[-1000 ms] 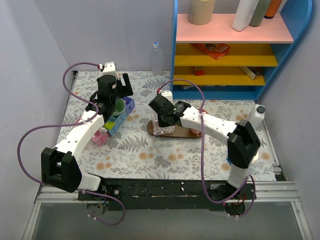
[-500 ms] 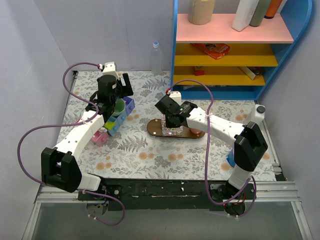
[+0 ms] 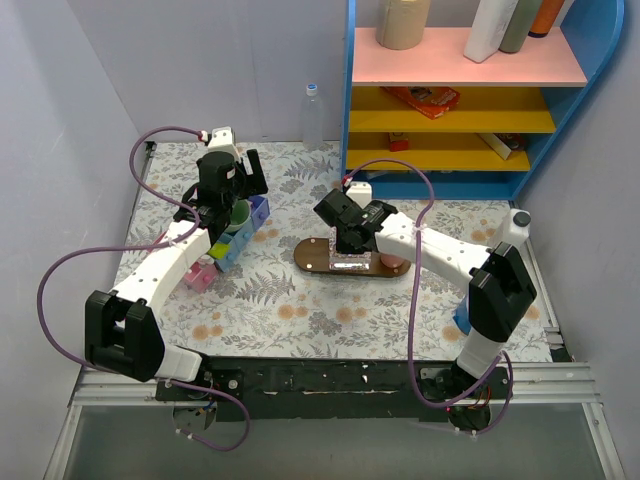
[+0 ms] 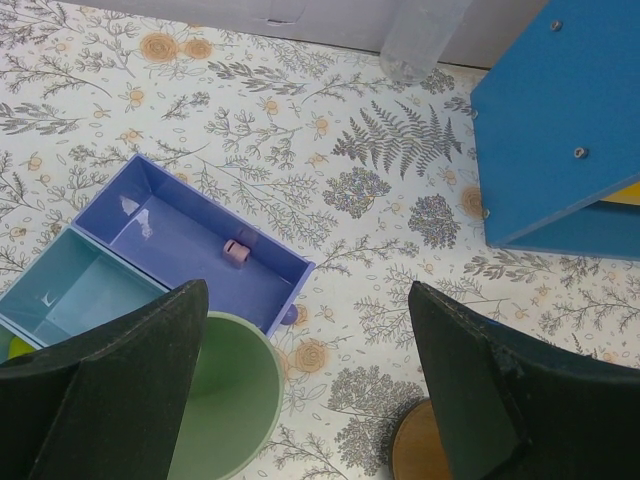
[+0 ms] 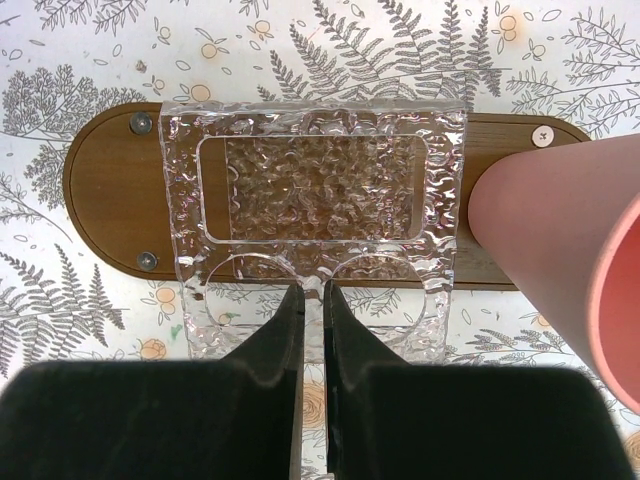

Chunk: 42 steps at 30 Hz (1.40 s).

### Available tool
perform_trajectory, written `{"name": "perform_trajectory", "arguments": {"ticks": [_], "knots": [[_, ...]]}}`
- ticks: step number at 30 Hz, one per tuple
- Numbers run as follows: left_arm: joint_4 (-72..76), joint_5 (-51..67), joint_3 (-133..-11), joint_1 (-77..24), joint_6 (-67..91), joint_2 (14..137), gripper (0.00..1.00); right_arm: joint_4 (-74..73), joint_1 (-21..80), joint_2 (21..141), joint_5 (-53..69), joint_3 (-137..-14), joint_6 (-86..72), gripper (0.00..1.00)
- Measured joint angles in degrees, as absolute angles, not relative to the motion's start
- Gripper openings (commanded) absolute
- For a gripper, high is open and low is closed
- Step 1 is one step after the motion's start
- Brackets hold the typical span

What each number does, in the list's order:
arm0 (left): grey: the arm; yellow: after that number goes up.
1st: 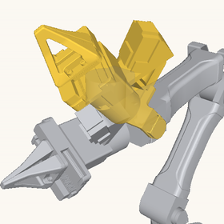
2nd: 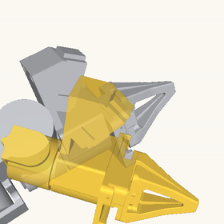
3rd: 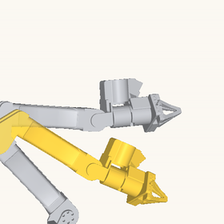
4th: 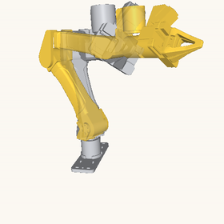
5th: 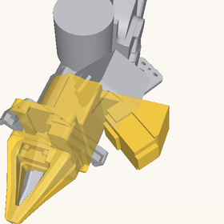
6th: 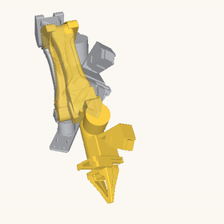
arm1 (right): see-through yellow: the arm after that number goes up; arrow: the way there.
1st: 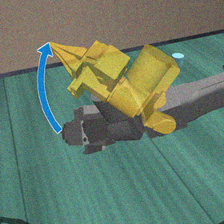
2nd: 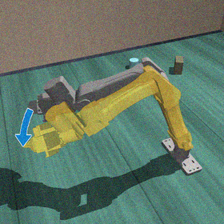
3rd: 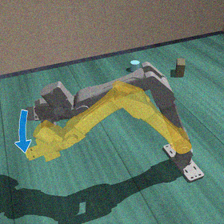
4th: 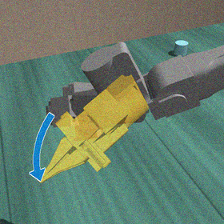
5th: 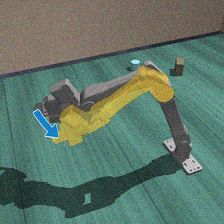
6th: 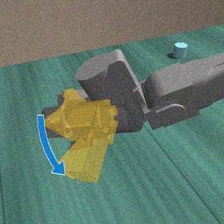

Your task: Prepare toiletry sets of a toothbrush and toothpaste on the tray

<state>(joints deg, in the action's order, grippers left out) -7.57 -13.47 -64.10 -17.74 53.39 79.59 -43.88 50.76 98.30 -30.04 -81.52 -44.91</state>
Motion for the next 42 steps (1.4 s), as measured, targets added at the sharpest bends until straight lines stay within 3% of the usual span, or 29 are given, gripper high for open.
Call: {"name": "perform_trajectory", "arguments": {"ticks": [37, 42], "knots": [[-7.49, -13.23, -64.10, -17.74, 53.36, 79.66, 0.82, -45.10, 49.82, 98.26, -30.06, -80.79, -49.28, 0.01], [-7.49, -13.04, -64.10, -17.74, 53.36, 79.66, 0.82, -45.34, 49.82, 98.26, -30.02, -80.93, -49.10, 0.15]]}}
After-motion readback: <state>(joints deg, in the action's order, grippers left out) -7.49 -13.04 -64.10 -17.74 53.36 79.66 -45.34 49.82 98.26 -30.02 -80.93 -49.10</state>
